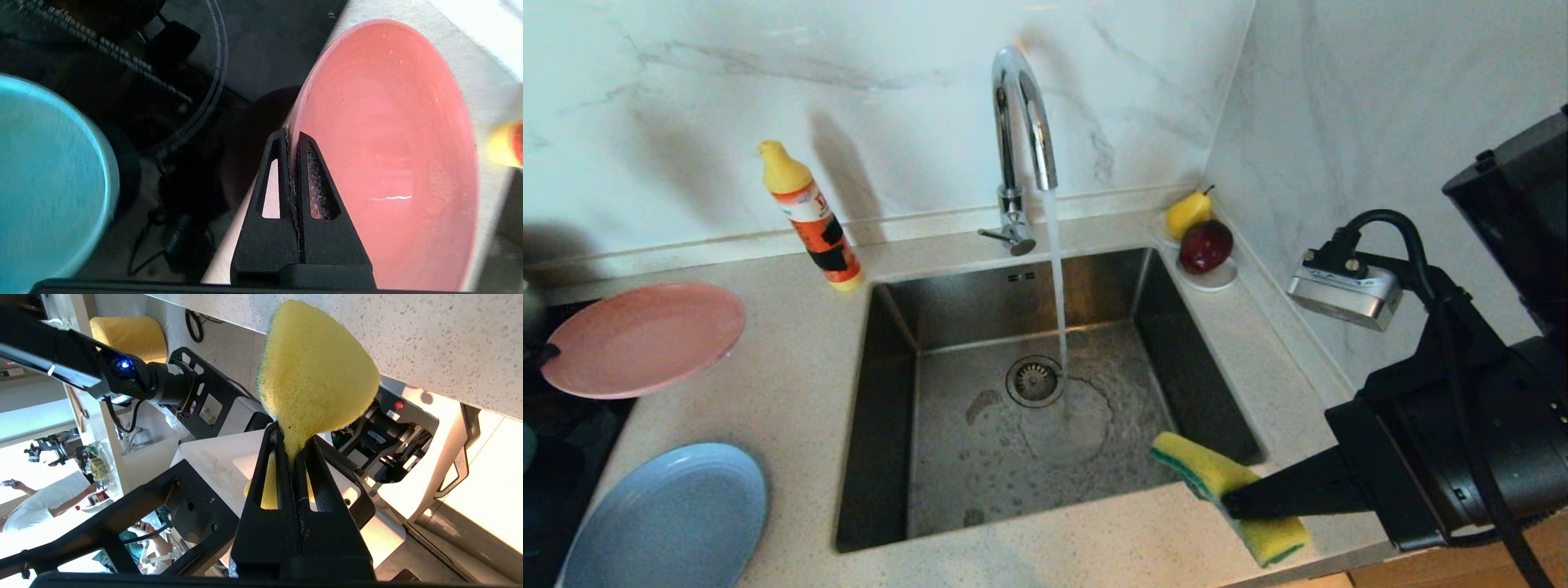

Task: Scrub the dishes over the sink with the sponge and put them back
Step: Place the plate on the table

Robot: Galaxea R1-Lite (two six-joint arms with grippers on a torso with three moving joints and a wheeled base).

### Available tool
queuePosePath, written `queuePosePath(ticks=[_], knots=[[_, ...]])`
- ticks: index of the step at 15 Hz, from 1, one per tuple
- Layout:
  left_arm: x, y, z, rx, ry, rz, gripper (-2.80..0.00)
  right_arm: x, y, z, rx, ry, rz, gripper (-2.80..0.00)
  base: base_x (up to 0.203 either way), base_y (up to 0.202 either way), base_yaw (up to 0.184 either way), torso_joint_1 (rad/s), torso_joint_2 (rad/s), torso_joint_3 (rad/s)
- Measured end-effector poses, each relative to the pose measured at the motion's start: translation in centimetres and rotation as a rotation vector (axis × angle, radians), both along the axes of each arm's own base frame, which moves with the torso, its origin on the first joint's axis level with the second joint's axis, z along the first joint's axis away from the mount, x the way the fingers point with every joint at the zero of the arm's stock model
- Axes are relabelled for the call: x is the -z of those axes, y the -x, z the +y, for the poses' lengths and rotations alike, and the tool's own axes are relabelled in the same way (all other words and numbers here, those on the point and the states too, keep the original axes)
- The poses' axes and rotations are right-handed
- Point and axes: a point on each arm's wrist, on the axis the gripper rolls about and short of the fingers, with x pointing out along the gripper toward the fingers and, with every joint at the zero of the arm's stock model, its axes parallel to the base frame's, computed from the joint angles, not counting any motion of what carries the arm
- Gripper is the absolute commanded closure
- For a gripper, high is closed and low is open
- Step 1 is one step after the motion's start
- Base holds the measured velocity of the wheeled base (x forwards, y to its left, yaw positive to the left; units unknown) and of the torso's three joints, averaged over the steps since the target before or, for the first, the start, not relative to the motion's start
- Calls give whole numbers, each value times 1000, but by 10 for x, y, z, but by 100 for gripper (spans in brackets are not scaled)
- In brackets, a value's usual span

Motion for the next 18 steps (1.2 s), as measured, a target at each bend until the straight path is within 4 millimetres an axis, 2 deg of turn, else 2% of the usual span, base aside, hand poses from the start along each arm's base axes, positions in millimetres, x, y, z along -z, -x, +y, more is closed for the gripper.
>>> queuePosePath(ticks=[6,16,17,18], knots=[[19,-24,24,6,12,21,0,6,-1,1,-19,12,18,0,0,0,0,0,0,0],[44,-36,36,12,25,56,0,10,-2,1,-19,11,16,0,0,0,0,0,0,0],[45,-37,37,12,29,59,-83,10,-2,1,-19,11,17,0,0,0,0,0,0,0],[45,-37,37,12,31,62,-280,10,-2,1,-19,11,17,0,0,0,0,0,0,0]])
